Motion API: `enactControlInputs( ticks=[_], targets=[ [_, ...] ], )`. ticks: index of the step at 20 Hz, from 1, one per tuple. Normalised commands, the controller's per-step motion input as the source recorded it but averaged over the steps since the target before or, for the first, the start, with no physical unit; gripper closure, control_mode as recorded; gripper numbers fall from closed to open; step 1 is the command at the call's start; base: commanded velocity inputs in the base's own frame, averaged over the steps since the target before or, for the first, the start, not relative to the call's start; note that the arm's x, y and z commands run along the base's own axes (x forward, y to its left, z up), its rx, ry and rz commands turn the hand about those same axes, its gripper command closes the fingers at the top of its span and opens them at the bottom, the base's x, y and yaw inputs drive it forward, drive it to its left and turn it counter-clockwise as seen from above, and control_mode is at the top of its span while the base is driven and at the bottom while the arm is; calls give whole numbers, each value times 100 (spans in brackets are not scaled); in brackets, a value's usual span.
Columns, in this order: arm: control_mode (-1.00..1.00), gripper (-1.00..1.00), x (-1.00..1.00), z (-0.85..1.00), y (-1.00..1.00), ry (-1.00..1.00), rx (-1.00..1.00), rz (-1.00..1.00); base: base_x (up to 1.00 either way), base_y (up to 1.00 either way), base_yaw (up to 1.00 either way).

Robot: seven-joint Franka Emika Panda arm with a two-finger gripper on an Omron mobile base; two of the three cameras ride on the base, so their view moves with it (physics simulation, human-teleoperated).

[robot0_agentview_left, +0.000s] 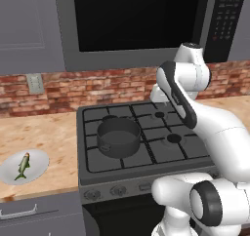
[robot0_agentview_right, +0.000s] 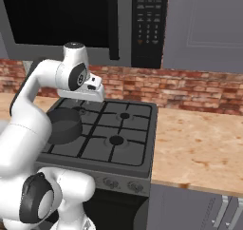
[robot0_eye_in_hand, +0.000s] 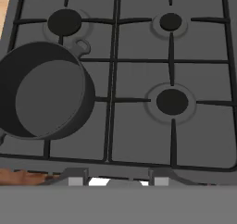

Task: Retrieve the frozen meat and place it in the pot on a burner. Then turn the burner on.

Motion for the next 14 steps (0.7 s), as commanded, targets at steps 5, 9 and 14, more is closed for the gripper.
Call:
enactControlInputs(
  ticks=[5, 9, 14],
  targets=[
    [-100, -100, 0, 0, 2, -4, 0, 0, 0, 0, 0],
    [-100, -100, 0, -3, 25, -6, 0, 0, 0, 0, 0],
    [-100, -100, 0, -14, 54, -2, 1, 0, 0, 0, 0]
  ],
)
